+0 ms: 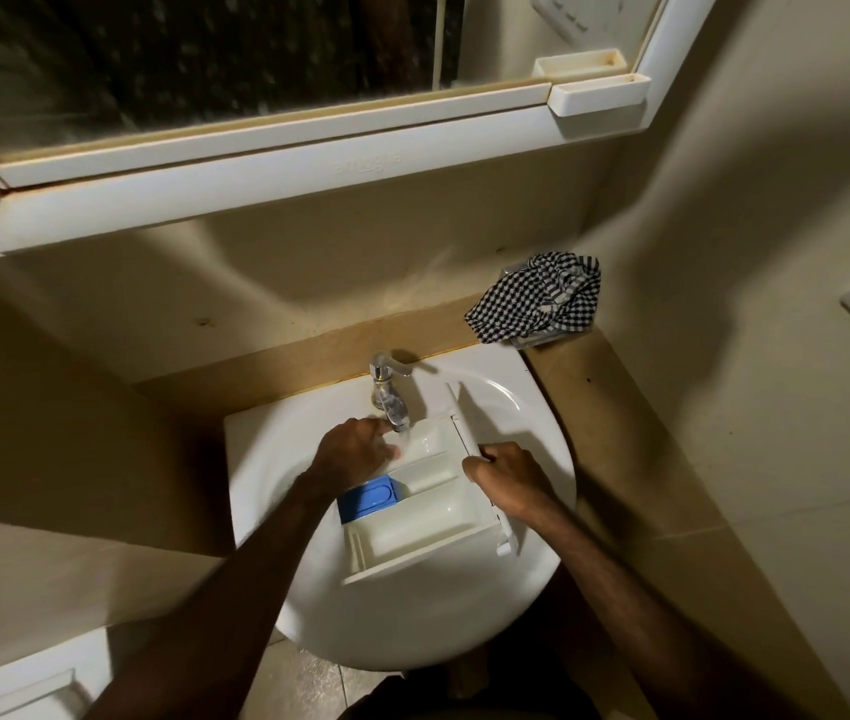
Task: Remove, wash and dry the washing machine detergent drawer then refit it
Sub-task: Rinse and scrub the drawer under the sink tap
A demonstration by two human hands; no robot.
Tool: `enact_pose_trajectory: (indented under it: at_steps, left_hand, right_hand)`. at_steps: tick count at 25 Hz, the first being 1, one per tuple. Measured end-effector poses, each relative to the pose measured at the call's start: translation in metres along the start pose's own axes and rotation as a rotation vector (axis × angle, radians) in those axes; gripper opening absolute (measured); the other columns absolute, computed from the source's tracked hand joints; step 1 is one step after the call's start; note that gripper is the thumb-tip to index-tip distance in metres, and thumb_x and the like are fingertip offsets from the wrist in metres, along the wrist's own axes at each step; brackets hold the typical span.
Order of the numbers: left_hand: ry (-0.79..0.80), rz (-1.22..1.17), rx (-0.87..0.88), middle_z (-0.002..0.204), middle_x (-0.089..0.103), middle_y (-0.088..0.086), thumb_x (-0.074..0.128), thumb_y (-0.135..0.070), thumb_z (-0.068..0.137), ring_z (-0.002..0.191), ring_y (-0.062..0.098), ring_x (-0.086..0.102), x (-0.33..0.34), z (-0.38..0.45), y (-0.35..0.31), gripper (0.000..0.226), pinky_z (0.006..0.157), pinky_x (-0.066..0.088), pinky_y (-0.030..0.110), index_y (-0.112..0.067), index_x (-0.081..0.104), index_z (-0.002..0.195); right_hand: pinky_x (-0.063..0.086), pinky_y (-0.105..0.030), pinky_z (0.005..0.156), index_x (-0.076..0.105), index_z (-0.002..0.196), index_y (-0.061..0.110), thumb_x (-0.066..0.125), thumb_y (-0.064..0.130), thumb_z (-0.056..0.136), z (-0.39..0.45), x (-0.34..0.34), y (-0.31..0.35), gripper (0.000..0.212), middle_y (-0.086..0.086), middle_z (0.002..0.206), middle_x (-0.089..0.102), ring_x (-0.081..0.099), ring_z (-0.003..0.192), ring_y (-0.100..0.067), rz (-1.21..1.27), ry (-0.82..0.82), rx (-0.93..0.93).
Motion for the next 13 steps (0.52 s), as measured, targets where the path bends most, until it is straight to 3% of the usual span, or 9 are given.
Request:
enact_pose_trajectory:
  at_steps: [4,6,8,10,13]
  left_hand:
    - [-0.222,0.189,-0.045,0.102,0.077,0.005,0.041,-0.075,0.093,0.090,0.023,0.070,-0.010,-0.012,-0.007,0.065,0.072,0.045,0.028,-0.022,0.071,0.117]
    - [-0.227,0.195,-0.092,0.101,0.077,0.006,0.036,-0.081,0.090,0.091,0.024,0.071,-0.010,-0.018,-0.009,0.073,0.075,0.048,0.030,-0.023,0.070,0.120]
    - [-0.214,0.212,-0.127,0.105,0.077,0.006,0.035,-0.084,0.089,0.096,0.025,0.070,-0.010,-0.018,-0.007,0.077,0.082,0.051,0.033,-0.023,0.068,0.122]
    - [-0.178,0.199,-0.081,0.111,0.076,0.007,0.042,-0.076,0.093,0.100,0.026,0.069,-0.009,-0.014,-0.007,0.069,0.084,0.050,0.033,-0.022,0.067,0.125]
    - [0.027,-0.013,0.005,0.120,0.071,0.010,0.054,-0.048,0.102,0.107,0.027,0.065,0.008,-0.010,0.001,0.048,0.089,0.046,0.033,-0.018,0.057,0.139]
  right_hand:
    - [0.046,-0.032,0.065,0.064,0.075,0.019,0.055,0.041,0.077,0.000,0.004,0.010,0.024,0.006,0.072,0.067,0.062,0.074,-0.021,-0.050,0.020,-0.051]
    - [0.050,-0.035,0.070,0.069,0.081,0.022,0.052,0.045,0.071,0.000,0.002,0.013,0.030,0.005,0.075,0.070,0.065,0.078,-0.023,-0.058,0.031,-0.062]
    - [0.046,-0.032,0.064,0.067,0.071,0.029,0.054,0.043,0.070,-0.002,0.003,0.010,0.019,0.006,0.067,0.064,0.060,0.070,-0.021,-0.034,0.042,-0.053]
    - [0.039,-0.030,0.060,0.061,0.060,0.034,0.056,0.038,0.073,-0.004,0.004,0.008,0.014,0.007,0.060,0.056,0.053,0.065,-0.021,-0.030,0.034,-0.057]
    - [0.047,-0.033,0.066,0.066,0.072,0.035,0.054,0.044,0.073,-0.001,0.002,0.004,0.015,0.008,0.069,0.067,0.064,0.074,-0.022,-0.038,0.020,-0.067]
Point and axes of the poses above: each hand's wrist, its own z-axis towards the middle knuckle, its own x-axis out of the palm, y = z × x, the point moved 9 cm from there along z, towards the middle knuckle
